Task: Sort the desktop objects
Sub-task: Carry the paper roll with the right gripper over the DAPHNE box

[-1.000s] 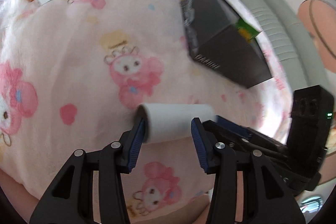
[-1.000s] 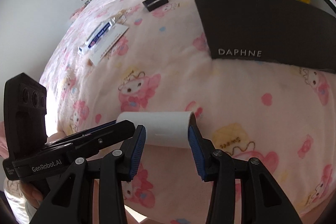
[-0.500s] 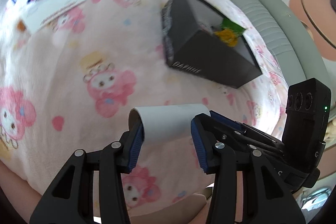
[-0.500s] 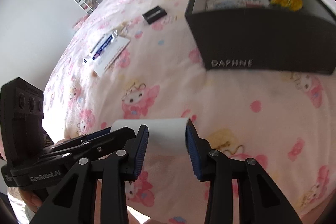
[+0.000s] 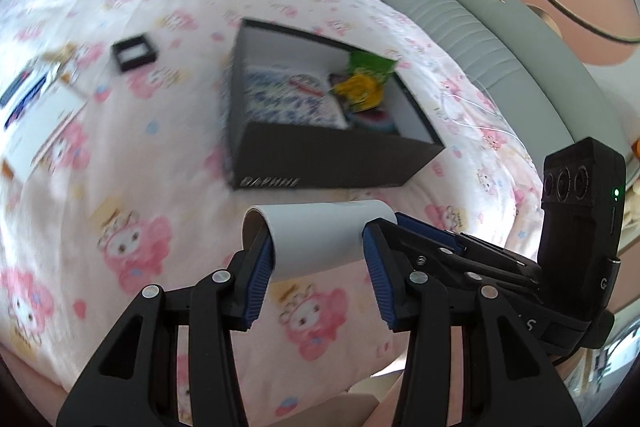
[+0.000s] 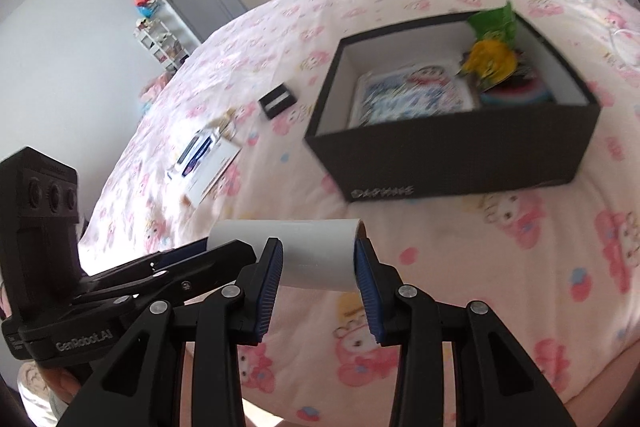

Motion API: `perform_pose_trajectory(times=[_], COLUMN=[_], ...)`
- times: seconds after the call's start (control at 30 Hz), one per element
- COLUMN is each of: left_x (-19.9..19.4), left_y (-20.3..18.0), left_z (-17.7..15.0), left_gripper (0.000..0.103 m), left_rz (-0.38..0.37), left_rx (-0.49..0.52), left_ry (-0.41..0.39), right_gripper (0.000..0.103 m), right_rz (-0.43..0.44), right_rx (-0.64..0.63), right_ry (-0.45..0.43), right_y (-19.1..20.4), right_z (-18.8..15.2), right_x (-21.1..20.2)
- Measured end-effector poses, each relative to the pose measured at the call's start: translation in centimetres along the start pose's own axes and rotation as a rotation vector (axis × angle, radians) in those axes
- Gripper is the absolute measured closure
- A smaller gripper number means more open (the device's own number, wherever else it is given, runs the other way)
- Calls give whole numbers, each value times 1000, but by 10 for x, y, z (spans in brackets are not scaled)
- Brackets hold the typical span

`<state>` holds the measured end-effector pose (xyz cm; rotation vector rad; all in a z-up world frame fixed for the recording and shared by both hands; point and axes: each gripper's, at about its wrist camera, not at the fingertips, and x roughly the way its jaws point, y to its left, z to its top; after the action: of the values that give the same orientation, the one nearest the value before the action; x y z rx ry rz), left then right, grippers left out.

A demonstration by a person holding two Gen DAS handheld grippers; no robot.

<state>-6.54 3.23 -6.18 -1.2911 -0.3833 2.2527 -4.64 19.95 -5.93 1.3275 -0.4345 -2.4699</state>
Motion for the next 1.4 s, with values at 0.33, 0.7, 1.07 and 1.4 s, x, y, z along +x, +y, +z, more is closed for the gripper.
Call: perform_pose_trajectory(times=[0.33, 0.7, 1.07, 1.4], left_x=[27, 79, 133, 182], left_y=[-52, -97, -108, -97], left_z=[41, 77, 110, 124], left_gripper=[58, 58, 58, 58], left_rz=[-71, -128, -144, -152], left_rx=[81, 130, 105, 52], left_ry=[-10, 13, 33, 76], right_gripper=[69, 69, 69, 69], right_rz=[-70, -107, -115, -134], right_rx=[-3, 57, 97, 127], right_ry=[-89, -155, -165, -120], right_y=[-39, -99, -146, -178], right_z=[36, 72, 108, 126], right_x=[-41, -61, -46, -13])
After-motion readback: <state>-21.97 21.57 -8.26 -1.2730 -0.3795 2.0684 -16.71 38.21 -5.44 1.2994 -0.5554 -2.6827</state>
